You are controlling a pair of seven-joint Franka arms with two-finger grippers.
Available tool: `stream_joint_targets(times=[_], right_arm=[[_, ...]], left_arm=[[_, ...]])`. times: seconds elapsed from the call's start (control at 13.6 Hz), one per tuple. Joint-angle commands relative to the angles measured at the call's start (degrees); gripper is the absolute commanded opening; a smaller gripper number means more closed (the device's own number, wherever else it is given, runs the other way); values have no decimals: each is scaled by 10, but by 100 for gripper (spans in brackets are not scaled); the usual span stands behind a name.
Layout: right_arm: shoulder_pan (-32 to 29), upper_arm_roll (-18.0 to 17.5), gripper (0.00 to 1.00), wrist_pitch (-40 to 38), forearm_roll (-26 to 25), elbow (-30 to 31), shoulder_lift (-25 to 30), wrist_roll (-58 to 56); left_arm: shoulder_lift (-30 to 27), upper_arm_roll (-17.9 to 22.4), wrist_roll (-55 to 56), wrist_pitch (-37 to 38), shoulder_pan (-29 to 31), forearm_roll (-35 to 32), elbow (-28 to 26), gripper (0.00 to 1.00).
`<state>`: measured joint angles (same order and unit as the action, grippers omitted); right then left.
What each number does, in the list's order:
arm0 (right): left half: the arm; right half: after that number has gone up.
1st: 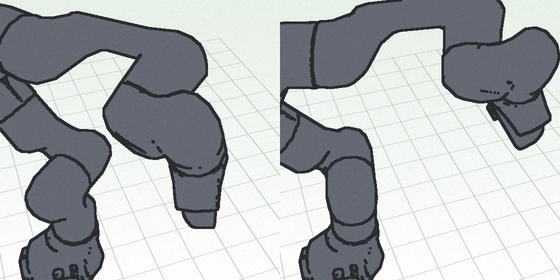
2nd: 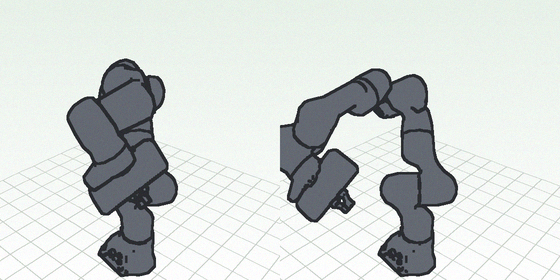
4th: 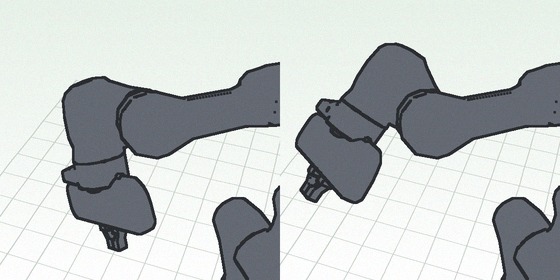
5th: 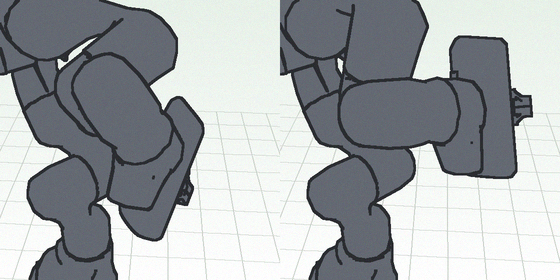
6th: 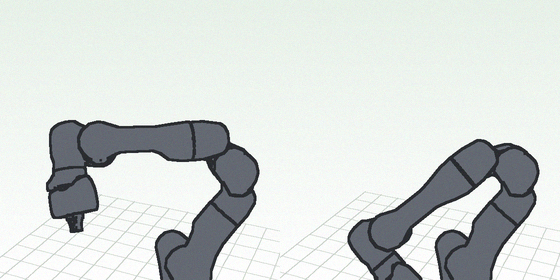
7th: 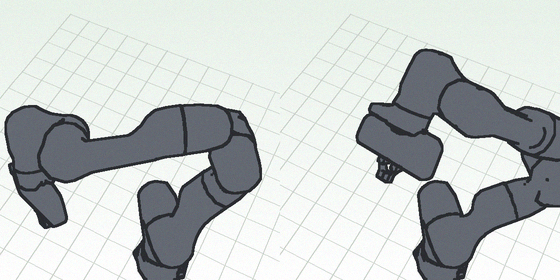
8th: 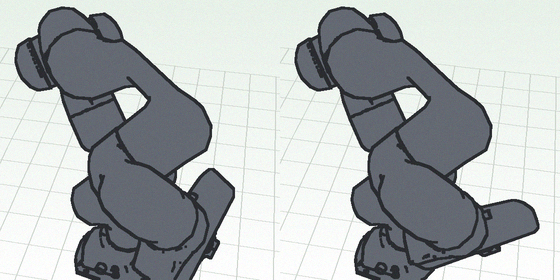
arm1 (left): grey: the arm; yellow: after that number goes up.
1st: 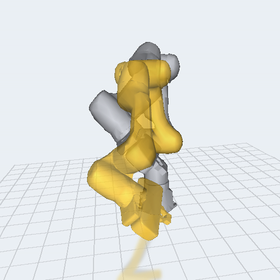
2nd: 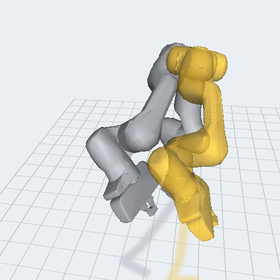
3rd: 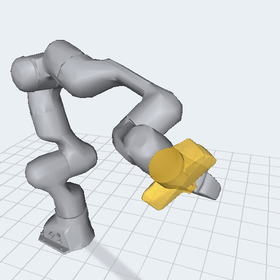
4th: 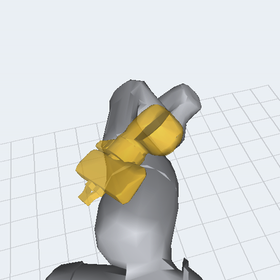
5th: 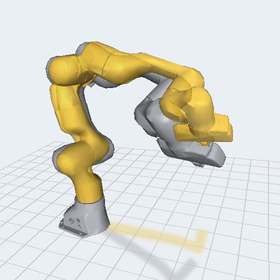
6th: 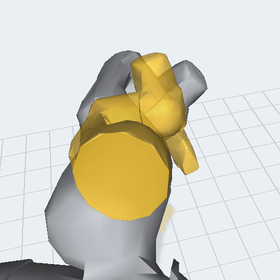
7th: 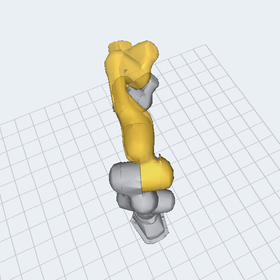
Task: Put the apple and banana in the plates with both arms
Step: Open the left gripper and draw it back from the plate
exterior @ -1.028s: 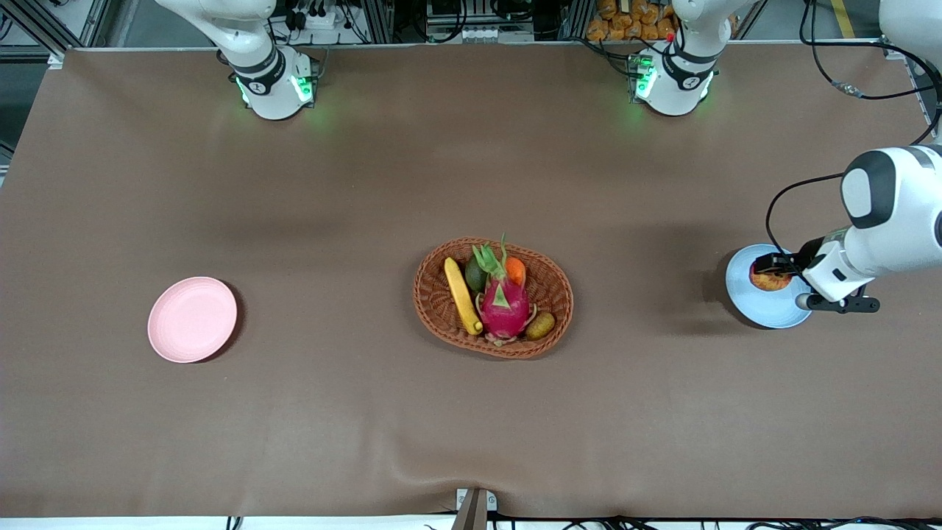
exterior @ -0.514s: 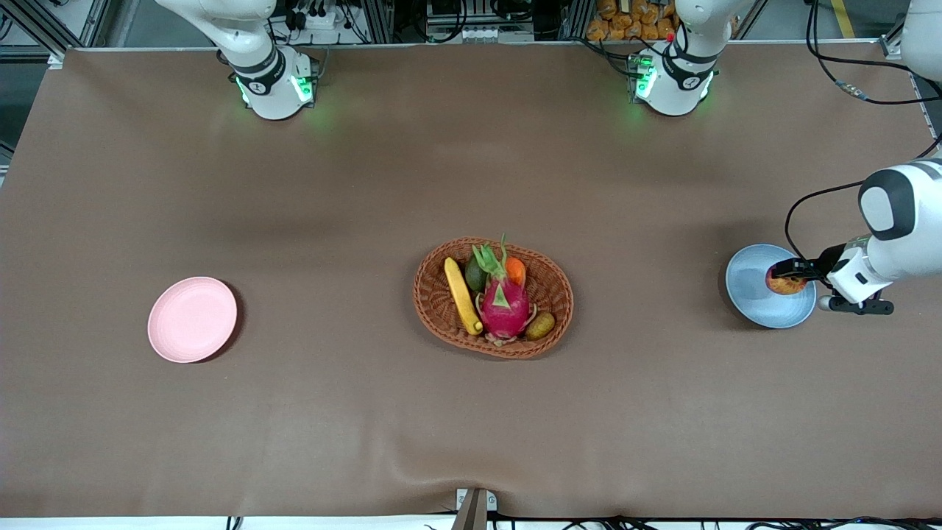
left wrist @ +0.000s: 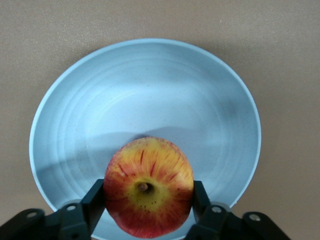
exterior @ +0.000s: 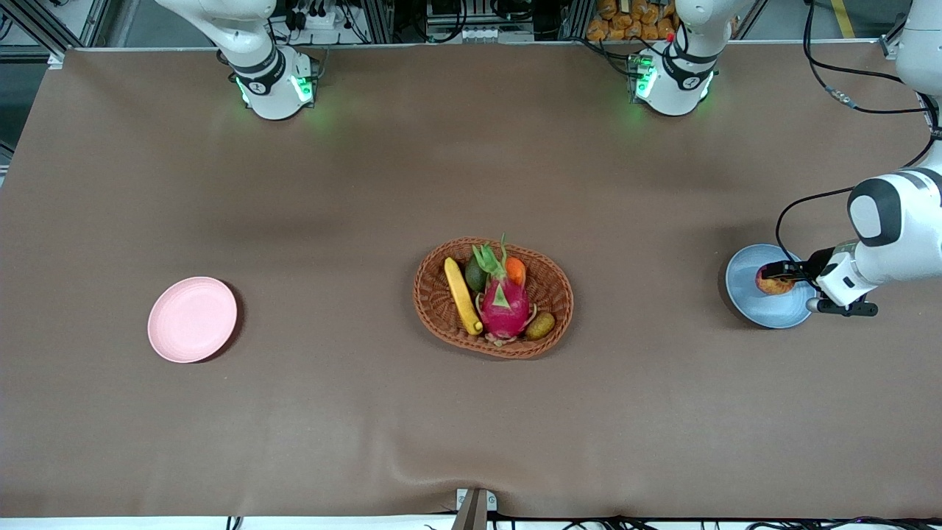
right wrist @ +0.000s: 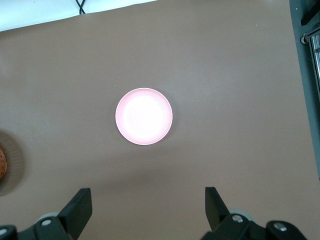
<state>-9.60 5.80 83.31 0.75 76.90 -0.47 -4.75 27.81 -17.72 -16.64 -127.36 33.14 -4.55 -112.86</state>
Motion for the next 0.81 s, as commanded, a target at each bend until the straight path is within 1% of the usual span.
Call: stream_joint_targets(times=[0.0,0.29,0.44,0.66,0.73], right_arm=[[-22,-6,100,-3,-8,-11,-4,-4],[-30,-6,100,8,-10,-13,-4,-5],[-25,-7,100,12,-7,-13,-2,-5],[-29,-6,100,-33,-8,-10,-4,-3],[-24,-7,100,-37,-11,-11,-18,-1]], left_arm=[[-7,-5,-4,-2,8,-10,-3,100],[-21,-9,-10,56,4,-11,30,100],[-22,-13,-13,88,3,-12,61,100],[-31,-28,-13,126,3,-12,94,100],[-32,-31,-13,140,3,-12,104,100]])
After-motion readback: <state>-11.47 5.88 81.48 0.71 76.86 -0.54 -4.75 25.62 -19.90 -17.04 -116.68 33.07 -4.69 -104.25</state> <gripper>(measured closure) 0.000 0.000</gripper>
